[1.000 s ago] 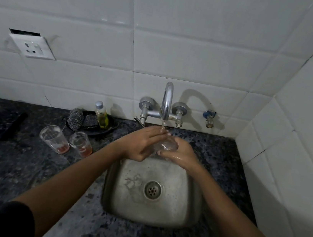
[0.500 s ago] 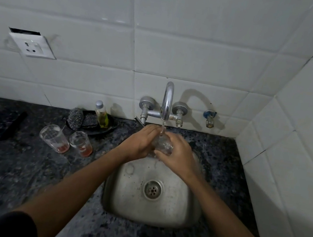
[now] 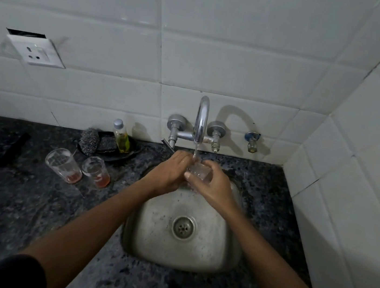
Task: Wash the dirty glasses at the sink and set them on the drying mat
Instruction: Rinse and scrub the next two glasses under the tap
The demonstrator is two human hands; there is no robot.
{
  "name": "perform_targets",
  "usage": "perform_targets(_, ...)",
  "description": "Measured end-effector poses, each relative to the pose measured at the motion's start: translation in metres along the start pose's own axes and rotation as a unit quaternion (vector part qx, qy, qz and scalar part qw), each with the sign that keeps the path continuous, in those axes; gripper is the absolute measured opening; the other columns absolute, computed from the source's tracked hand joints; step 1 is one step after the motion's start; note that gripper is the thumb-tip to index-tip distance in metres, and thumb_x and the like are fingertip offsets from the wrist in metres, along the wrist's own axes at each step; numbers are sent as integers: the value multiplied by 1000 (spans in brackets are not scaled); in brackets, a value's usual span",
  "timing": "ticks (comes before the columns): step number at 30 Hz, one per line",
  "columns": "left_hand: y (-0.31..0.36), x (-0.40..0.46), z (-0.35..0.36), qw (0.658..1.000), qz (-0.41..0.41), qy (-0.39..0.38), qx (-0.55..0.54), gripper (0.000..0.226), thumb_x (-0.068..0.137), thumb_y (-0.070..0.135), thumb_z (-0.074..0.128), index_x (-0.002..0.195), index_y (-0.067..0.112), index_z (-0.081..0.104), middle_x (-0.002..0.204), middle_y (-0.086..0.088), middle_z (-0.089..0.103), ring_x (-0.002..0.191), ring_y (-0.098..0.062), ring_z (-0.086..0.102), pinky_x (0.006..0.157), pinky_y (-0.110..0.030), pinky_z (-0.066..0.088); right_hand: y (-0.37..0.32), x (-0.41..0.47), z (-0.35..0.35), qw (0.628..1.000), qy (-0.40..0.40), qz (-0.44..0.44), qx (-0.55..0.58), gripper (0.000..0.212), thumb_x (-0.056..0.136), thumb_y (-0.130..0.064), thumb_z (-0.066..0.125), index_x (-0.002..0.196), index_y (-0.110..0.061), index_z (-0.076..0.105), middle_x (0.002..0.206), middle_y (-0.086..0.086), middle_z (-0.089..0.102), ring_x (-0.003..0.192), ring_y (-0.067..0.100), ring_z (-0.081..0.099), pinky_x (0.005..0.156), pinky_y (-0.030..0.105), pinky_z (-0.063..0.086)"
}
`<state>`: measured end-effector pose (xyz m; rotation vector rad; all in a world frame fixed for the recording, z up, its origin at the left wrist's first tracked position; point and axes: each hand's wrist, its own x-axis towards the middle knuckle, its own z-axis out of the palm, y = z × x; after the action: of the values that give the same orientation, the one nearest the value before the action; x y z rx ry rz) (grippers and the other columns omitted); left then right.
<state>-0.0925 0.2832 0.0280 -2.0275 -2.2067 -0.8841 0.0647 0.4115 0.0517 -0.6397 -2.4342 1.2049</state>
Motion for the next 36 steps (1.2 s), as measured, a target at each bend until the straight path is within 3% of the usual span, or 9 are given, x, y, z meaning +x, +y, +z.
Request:
perform_targets(6, 2, 1, -2, 1000, -8, -9, -18, 58, 85, 4, 64, 139, -5, 47, 132, -20, 54, 123, -35, 51, 109, -42, 44, 2, -3, -2, 994, 23, -92, -59, 65, 80, -33, 90, 135, -16, 62, 122, -2, 63, 107, 8, 62, 89, 13, 48)
perform_targets(10, 4, 1, -3, 999, -11, 7, -30, 45, 97, 15, 60, 138, -1, 52, 131, -16, 56, 123, -33, 53, 107, -40, 45, -1, -1, -3, 1000, 19, -9, 17, 62, 78, -49, 89, 126, -21, 64, 109, -11, 70, 96, 2, 69, 84, 30, 61)
perform_targets(15, 4, 5, -3, 999, -8, 13, -37, 57, 84, 6, 70, 137, -3, 51, 131, -17, 55, 122, -33, 51, 107, -40, 44, -5, -6, -2, 989, 47, -124, -65, 63, 79, -33, 90, 133, -17, 61, 126, -2, 61, 112, 10, 61, 93, 21, 51)
perform_targets(20, 6, 3, -2, 998, -8, 39, -41, 47, 96, 21, 55, 137, -3, 53, 129, -17, 58, 121, -31, 53, 108, -36, 43, -5, 0, -5, 998, 37, -48, -20, 57, 79, -49, 87, 125, -25, 62, 111, -10, 69, 98, 5, 68, 84, 34, 61)
perform_targets(23, 1, 5, 3, 998, -1, 51, -41, 50, 89, 8, 63, 136, -4, 52, 128, -18, 58, 120, -34, 54, 106, -42, 47, -3, 0, -3, 994, 32, -99, -27, 64, 78, -40, 89, 133, -23, 61, 124, -5, 63, 109, 7, 63, 89, 29, 57)
perform_targets(27, 3, 6, 3, 997, 8, 70, -38, 45, 94, 6, 68, 135, -1, 54, 126, -15, 60, 118, -32, 55, 104, -36, 46, 0, 2, -5, 999, 1, -2, 52, 63, 76, -57, 86, 126, -29, 61, 113, -10, 71, 102, 7, 71, 86, 41, 63)
perform_targets(30, 4, 6, 8, 993, -29, 78, -79, 46, 88, 16, 62, 131, 1, 56, 124, -13, 59, 116, -28, 55, 101, -35, 47, -1, 3, -7, 997, 24, -71, 0, 58, 81, -44, 86, 128, -21, 62, 117, -6, 67, 104, 6, 65, 86, 27, 58)
perform_targets(33, 5, 11, 8, 964, -135, 59, -220, 46, 81, 11, 75, 124, 6, 59, 117, -10, 62, 108, -24, 62, 91, -39, 54, 1, 5, -11, 986, 10, -155, -64, 61, 81, -25, 88, 135, -17, 61, 127, -2, 57, 116, 11, 58, 98, 24, 49)
perform_targets(36, 6, 13, -4, 839, -270, -23, -472, 52, 83, -1, 74, 131, 5, 56, 120, -12, 67, 107, -23, 69, 89, -37, 59, 6, 9, -14, 971, -14, -208, -120, 61, 80, -16, 87, 135, -18, 62, 130, 0, 54, 122, 19, 54, 105, 35, 48)
